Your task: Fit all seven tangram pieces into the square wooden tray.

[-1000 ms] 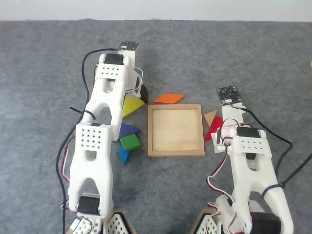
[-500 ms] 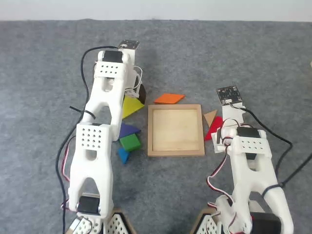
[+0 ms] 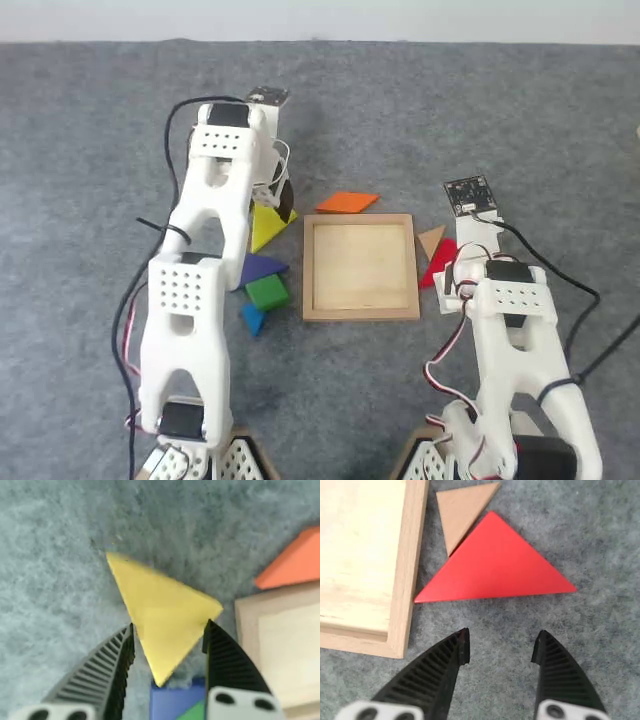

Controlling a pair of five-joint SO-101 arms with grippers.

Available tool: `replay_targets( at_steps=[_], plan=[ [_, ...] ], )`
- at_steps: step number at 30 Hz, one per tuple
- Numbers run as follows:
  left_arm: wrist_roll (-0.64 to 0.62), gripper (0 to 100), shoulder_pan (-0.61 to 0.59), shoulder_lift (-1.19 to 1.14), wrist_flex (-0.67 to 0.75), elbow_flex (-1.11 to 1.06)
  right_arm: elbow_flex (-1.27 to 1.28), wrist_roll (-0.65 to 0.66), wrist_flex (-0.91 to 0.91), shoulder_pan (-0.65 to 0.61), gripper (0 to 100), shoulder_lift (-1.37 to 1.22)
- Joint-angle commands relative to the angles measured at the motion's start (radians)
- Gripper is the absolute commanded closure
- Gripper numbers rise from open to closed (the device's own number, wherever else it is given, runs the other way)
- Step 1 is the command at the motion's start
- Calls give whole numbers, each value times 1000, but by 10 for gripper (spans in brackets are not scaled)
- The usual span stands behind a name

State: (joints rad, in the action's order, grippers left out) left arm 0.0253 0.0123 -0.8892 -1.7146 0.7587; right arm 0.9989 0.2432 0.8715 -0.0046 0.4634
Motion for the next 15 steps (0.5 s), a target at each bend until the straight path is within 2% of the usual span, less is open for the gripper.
replay_targets(
  at_steps=[1,7,11,15],
  plan=[
    [41,790,31,161,-41,-59,-8,18,-12,5,776,38],
    [61,786,80,256,-15,-139,-8,18,-10,5,776,38],
    [-34,739,-11,229,63,-147,-8,18,-5,5,776,38],
    [-106,708,-40,132,98,-151,-8,18,-7,5,776,38]
  ],
)
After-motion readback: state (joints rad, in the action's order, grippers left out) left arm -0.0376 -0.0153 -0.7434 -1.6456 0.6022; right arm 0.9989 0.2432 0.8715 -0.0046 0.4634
